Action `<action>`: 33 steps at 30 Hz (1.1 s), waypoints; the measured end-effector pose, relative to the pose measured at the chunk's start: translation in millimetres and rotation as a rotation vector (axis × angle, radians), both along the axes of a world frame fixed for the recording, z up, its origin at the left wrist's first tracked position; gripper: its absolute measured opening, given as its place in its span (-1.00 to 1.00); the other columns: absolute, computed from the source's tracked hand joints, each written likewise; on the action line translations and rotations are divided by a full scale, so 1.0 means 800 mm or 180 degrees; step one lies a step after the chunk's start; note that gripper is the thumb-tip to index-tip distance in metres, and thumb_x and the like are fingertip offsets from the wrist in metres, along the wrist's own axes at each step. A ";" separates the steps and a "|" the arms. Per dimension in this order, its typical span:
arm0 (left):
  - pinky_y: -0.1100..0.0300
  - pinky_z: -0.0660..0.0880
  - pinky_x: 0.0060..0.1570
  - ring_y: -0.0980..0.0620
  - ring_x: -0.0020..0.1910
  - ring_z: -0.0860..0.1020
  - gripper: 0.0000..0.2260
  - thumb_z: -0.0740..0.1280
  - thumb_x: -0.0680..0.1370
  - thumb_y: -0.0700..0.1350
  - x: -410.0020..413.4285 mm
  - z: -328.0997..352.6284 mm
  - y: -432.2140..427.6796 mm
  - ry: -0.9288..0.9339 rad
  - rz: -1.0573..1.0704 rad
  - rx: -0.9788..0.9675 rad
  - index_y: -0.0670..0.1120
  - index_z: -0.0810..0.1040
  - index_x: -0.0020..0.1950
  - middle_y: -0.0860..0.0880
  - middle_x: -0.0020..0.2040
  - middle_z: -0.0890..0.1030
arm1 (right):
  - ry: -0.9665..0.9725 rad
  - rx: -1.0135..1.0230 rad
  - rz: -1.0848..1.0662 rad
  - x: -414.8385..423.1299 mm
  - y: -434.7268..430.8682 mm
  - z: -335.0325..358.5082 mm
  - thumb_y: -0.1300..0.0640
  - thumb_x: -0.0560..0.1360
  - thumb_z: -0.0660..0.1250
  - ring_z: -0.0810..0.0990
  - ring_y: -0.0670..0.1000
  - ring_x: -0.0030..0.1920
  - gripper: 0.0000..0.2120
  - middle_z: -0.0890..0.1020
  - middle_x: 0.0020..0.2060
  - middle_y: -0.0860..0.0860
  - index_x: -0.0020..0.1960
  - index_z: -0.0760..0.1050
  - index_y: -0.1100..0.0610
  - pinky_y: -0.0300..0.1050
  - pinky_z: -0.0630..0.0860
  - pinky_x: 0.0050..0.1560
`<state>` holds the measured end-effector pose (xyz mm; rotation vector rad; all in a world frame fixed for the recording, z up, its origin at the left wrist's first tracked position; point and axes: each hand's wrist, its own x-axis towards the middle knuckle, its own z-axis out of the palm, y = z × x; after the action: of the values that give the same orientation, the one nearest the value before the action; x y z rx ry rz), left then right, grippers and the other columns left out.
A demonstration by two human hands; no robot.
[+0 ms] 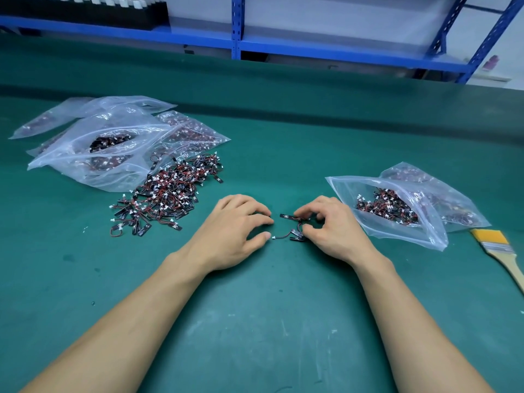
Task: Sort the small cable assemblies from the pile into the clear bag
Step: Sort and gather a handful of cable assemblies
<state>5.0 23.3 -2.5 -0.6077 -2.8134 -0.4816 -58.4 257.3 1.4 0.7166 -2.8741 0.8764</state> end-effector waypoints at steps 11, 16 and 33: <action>0.06 0.23 0.41 0.06 0.36 0.37 -0.63 0.27 0.60 0.14 0.012 0.009 0.031 0.0029 -0.0581 0.0022 0.10 0.52 0.38 0.18 0.37 0.48 | -0.0373 -0.1141 -0.0327 0.000 0.002 0.013 0.25 0.44 0.23 0.56 -0.06 -0.14 -0.65 0.65 -0.12 -0.12 -0.15 0.59 -0.21 -0.26 0.46 -0.11; 0.10 0.17 0.44 0.10 0.40 0.33 -0.61 0.18 0.62 0.22 0.012 0.006 0.031 -0.0037 -0.0691 -0.0249 0.11 0.54 0.36 0.23 0.35 0.49 | -0.0390 -0.1056 -0.0429 -0.003 0.003 0.006 0.31 0.47 0.27 0.55 -0.03 -0.16 -0.62 0.65 -0.13 -0.13 -0.15 0.60 -0.19 -0.24 0.45 -0.14; 0.11 0.50 0.03 0.12 -0.04 0.52 -0.86 0.43 0.54 -0.12 0.038 0.017 -0.023 -0.0221 -0.0607 0.0337 0.11 0.65 0.04 0.21 -0.08 0.63 | -0.0172 -0.0634 -0.0276 0.005 0.000 0.006 0.20 0.44 0.46 0.46 -0.20 -0.25 -0.74 0.58 -0.19 -0.18 -0.11 0.59 -0.18 -0.44 0.32 -0.24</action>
<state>35.8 5.1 11.3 -0.8565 -2.7856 -0.6948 -54.3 257.7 6.5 0.5528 -2.7847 1.1651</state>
